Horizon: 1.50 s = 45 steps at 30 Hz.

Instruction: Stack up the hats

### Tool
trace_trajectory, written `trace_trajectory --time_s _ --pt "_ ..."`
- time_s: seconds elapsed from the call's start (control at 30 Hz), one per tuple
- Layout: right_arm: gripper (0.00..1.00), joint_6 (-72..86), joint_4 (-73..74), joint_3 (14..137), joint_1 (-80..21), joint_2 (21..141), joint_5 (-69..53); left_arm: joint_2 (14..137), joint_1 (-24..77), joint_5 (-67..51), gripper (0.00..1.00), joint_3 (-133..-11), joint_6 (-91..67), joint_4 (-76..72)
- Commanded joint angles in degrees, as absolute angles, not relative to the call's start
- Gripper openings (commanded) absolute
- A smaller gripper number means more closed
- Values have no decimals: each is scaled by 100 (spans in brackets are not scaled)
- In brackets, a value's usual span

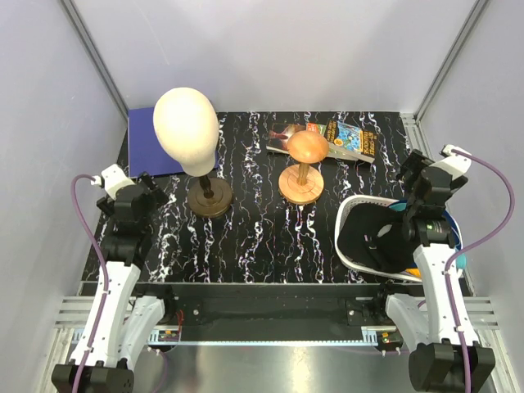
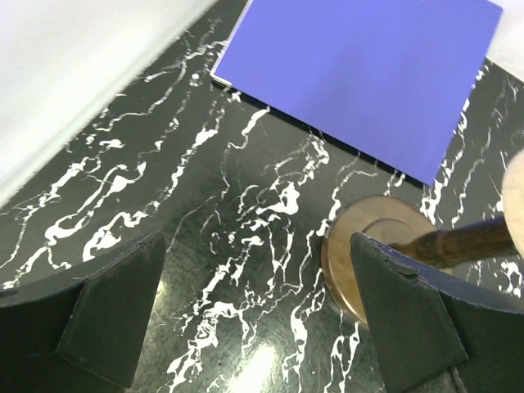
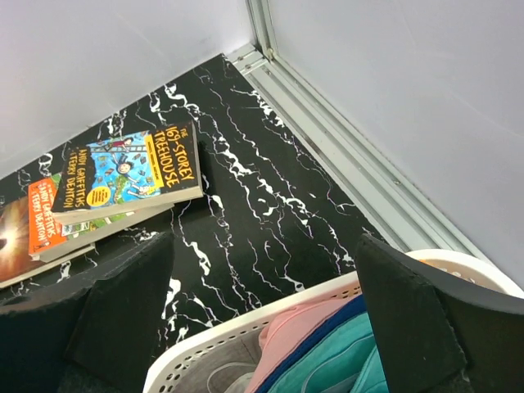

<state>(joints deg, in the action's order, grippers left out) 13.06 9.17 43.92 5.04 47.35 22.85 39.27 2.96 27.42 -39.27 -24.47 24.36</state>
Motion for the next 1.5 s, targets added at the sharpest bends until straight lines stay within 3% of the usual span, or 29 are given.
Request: trace_trajectory --time_s 0.0,0.2,0.43,0.67,0.97,1.33,1.47 --pt "100 1274 940 4763 510 4527 2198 3894 290 3234 99 -4201 -2637 2355" --pt "100 1222 1940 5834 352 5149 1389 4078 290 2550 99 -3999 -2127 2075" --pt "100 1493 3081 6846 -1167 6081 1029 4456 290 2601 99 -4245 -1943 1811" --pt "100 2715 4357 6644 -2775 5740 2301 4640 290 2760 99 -4289 -1977 1547" --pt "95 4157 7038 6338 -2927 5185 2312 4720 343 2839 99 -4105 -2250 1468" --pt "96 4790 7207 5310 -2927 5494 1968 4325 343 2944 99 -4008 -2259 1600" --pt "91 5184 7400 5221 -2927 5379 2223 4254 343 3058 99 -4043 -2233 1679"
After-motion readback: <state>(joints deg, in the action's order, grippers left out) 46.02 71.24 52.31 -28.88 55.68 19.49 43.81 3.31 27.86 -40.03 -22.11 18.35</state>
